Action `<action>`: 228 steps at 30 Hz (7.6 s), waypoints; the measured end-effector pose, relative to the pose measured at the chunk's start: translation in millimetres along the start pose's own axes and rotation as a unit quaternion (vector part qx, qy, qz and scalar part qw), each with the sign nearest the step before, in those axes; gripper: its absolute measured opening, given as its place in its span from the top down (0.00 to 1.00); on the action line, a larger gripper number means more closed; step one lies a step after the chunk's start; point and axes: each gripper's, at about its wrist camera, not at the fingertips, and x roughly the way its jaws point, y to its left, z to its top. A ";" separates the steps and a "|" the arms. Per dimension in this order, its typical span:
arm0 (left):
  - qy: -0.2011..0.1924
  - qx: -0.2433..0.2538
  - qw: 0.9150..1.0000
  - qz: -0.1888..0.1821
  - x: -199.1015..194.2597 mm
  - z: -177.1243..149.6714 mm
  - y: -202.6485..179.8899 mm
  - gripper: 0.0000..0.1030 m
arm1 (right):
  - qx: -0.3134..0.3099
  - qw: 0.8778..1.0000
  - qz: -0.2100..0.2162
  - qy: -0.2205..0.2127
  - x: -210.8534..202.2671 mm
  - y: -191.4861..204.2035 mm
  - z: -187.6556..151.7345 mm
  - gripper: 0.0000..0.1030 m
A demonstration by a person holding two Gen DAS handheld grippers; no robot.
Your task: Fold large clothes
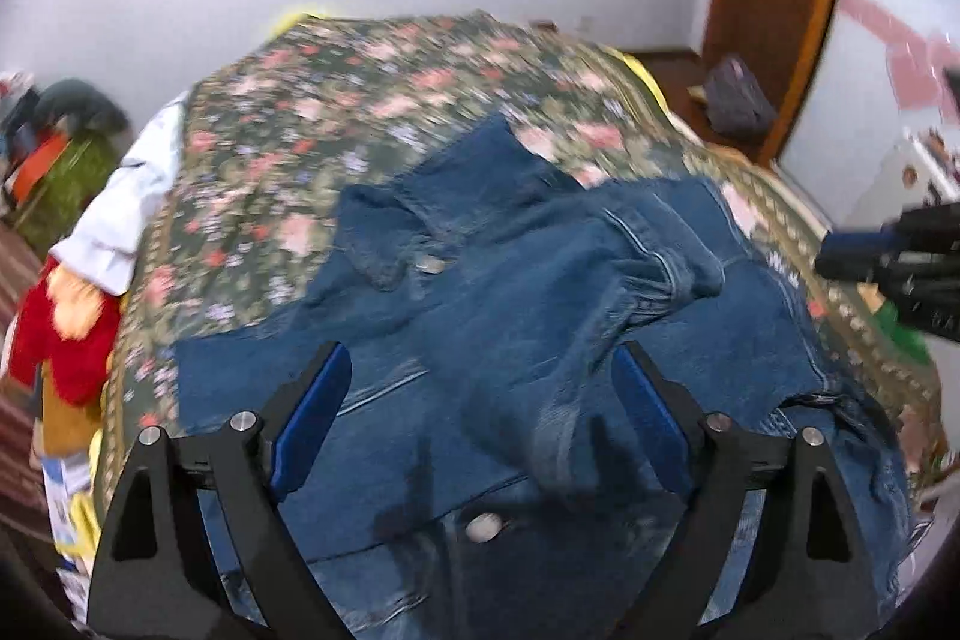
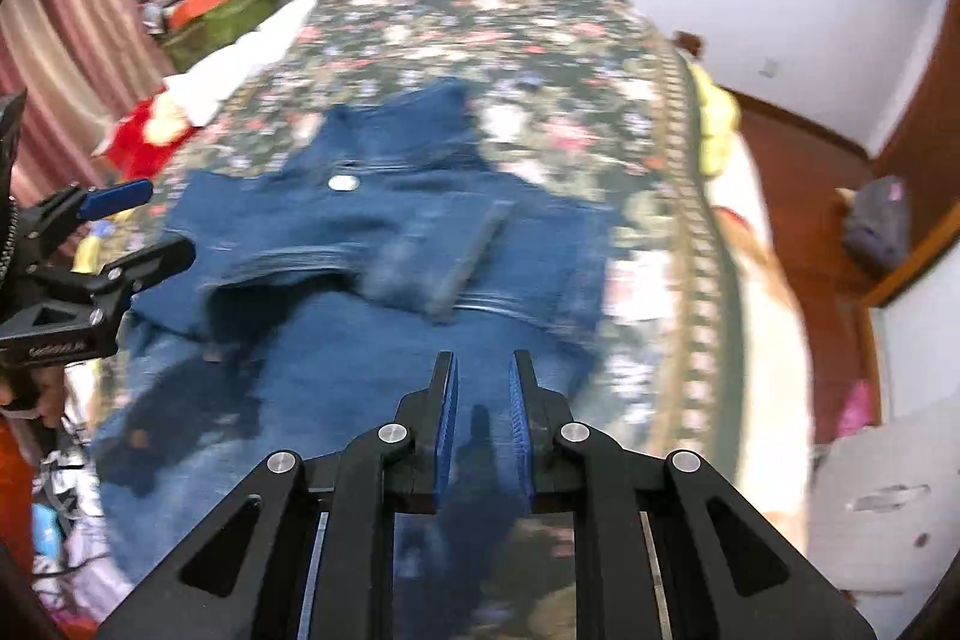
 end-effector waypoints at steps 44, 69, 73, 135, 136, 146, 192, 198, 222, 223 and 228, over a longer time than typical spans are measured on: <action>0.069 -0.328 0.941 -0.052 46.8 -132.5 203.9 0.57 | 0.071 0.995 -0.021 0.066 81.8 -29.5 -19.4 0.13; 0.090 -0.302 0.948 -0.043 71.0 -83.8 264.8 0.28 | 0.158 0.984 0.041 0.078 117.0 -47.3 37.6 0.13; 0.081 -0.323 0.942 -0.051 97.5 -79.4 278.3 0.28 | 0.159 0.982 0.071 0.078 127.9 -51.2 44.6 0.13; 0.015 -0.205 0.975 0.086 7.0 -70.3 226.6 0.27 | 0.026 0.998 0.049 0.031 94.8 17.5 93.5 0.11; 0.027 -0.202 0.975 0.091 15.2 -73.5 220.2 0.27 | 0.013 0.998 0.045 0.046 102.2 25.2 86.1 0.11; 0.094 -0.231 0.961 0.121 53.2 -129.7 221.6 0.24 | -0.009 0.992 0.032 0.120 134.1 33.2 36.7 0.10; 0.099 -0.359 0.926 -0.058 -46.7 -287.5 125.7 0.64 | 0.100 0.981 0.167 0.025 -18.7 53.5 -104.2 0.69; 0.049 -0.338 0.938 -0.051 -73.6 -262.5 126.5 0.82 | 0.104 0.978 0.182 -0.015 -31.1 50.0 -87.1 0.78; -0.133 -0.395 0.909 0.008 -70.3 -77.4 270.2 0.86 | 0.128 0.969 0.147 -0.153 10.5 32.7 133.3 0.85; -0.128 -0.398 0.909 0.013 -61.0 -73.1 274.2 0.86 | 0.128 0.970 0.143 -0.151 18.5 31.9 139.4 0.85; -0.093 -0.404 0.909 0.039 -12.7 -55.1 291.4 0.86 | 0.116 0.978 0.110 -0.132 66.8 37.9 174.0 0.85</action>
